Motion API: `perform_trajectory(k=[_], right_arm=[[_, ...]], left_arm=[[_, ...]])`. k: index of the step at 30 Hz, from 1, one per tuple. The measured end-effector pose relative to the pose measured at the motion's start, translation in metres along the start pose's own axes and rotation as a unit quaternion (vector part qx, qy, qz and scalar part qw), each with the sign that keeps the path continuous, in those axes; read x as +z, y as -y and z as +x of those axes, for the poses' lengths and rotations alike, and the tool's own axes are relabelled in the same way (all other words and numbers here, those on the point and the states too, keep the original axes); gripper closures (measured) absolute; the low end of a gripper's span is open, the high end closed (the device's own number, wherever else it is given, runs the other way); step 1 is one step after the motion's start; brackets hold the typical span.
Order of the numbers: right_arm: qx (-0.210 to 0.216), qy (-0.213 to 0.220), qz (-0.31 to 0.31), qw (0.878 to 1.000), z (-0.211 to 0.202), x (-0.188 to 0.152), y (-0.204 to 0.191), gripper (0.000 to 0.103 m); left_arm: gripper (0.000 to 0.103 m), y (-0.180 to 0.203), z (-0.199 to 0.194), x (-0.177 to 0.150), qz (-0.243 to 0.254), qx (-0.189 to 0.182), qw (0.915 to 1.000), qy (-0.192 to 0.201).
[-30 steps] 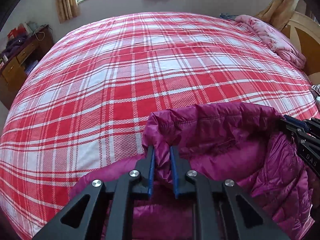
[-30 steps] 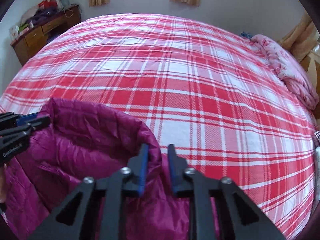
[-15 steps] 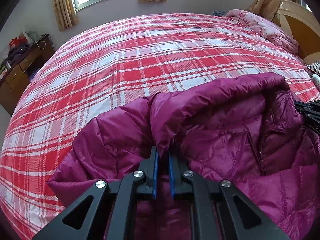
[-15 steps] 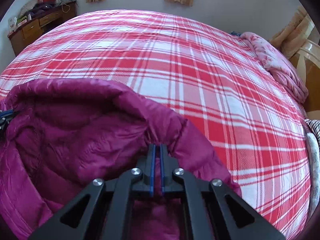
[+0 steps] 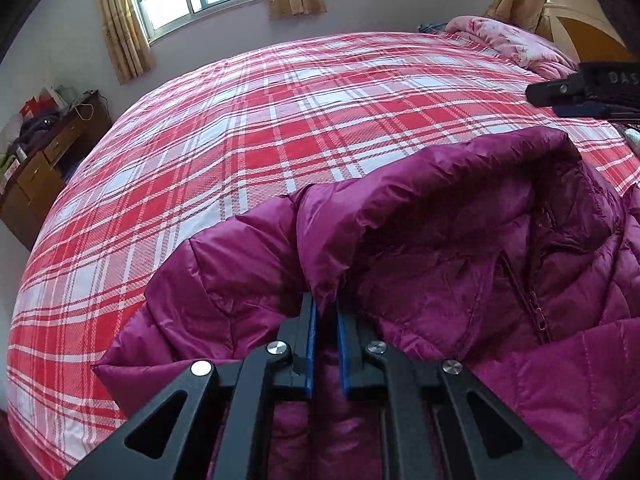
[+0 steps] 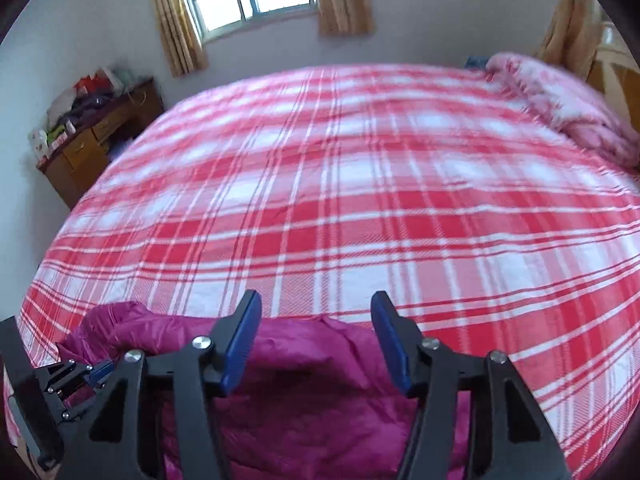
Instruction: Fold large clothes
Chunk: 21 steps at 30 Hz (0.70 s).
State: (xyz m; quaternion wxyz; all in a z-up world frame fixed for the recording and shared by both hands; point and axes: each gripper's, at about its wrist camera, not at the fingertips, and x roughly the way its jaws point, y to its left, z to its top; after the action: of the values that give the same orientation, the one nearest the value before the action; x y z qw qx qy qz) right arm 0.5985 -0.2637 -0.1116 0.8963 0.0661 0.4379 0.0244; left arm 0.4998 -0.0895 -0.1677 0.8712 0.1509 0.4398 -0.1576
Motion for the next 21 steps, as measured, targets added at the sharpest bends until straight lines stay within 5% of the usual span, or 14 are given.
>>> perform_trajectory(k=[5, 11, 15, 21], right_arm=[[-0.017, -0.040, -0.047, 0.998, 0.018, -0.034, -0.010, 0.049], [-0.020, -0.029, -0.044, 0.998, 0.015, -0.051, -0.002, 0.049], [-0.036, -0.018, -0.057, 0.998, 0.016, -0.056, -0.009, 0.049], [-0.020, -0.006, -0.030, 0.999, 0.022, -0.066, 0.001, 0.047]], left_arm=[[0.094, -0.010, -0.027, 0.006, -0.028, -0.013, 0.9992, 0.023], [0.091, -0.015, -0.074, 0.040, -0.082, -0.050, 0.9904, 0.100], [0.071, -0.001, -0.043, 0.065, -0.084, -0.026, 0.9931, 0.077], [0.070, 0.020, 0.025, 0.045, -0.058, -0.008, 0.9983, 0.001]])
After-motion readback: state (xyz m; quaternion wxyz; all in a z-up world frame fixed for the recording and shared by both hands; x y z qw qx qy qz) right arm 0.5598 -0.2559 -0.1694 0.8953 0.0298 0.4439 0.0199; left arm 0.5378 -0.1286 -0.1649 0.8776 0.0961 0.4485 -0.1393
